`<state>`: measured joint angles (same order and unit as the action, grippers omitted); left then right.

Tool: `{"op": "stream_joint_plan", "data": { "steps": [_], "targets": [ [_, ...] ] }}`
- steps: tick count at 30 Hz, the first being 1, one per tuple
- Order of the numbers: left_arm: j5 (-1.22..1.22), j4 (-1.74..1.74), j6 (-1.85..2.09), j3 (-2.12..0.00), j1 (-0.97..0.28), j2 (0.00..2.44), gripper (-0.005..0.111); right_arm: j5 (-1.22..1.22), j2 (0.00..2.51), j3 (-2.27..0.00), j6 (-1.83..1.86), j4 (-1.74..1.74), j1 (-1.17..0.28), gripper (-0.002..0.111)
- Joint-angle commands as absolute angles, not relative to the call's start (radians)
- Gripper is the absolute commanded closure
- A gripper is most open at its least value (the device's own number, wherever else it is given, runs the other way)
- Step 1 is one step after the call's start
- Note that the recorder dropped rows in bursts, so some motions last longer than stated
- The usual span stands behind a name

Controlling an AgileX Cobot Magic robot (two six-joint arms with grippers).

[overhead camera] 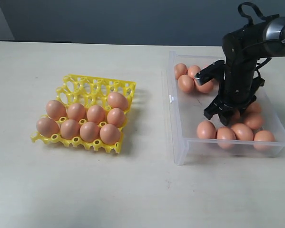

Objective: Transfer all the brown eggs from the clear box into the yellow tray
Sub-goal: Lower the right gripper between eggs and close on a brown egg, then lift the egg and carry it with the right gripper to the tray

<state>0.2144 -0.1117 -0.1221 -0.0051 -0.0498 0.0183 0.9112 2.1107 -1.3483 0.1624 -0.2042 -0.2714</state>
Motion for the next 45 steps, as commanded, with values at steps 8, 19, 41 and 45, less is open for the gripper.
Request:
{"op": "stream_joint_plan", "data": {
  "steps": [8,19,41,45],
  "targets": [
    [0.208,-0.114,-0.123,0.000,-0.052,0.024,0.095,0.615,1.878,-1.332,0.144,-0.017,-0.374,0.108],
    [0.208,-0.114,-0.123,0.000,-0.052,0.024,0.095,0.065,1.958,-1.330,0.402,0.349,-0.536,0.109],
    [0.208,-0.114,-0.123,0.000,-0.052,0.024,0.095,0.665,2.052,-1.617,0.108,0.233,-0.508,0.109],
    [0.208,-0.114,-0.123,0.000,-0.052,0.024,0.095,0.926,2.052,-1.724,0.106,0.245,-0.441,0.109]
  ]
}}
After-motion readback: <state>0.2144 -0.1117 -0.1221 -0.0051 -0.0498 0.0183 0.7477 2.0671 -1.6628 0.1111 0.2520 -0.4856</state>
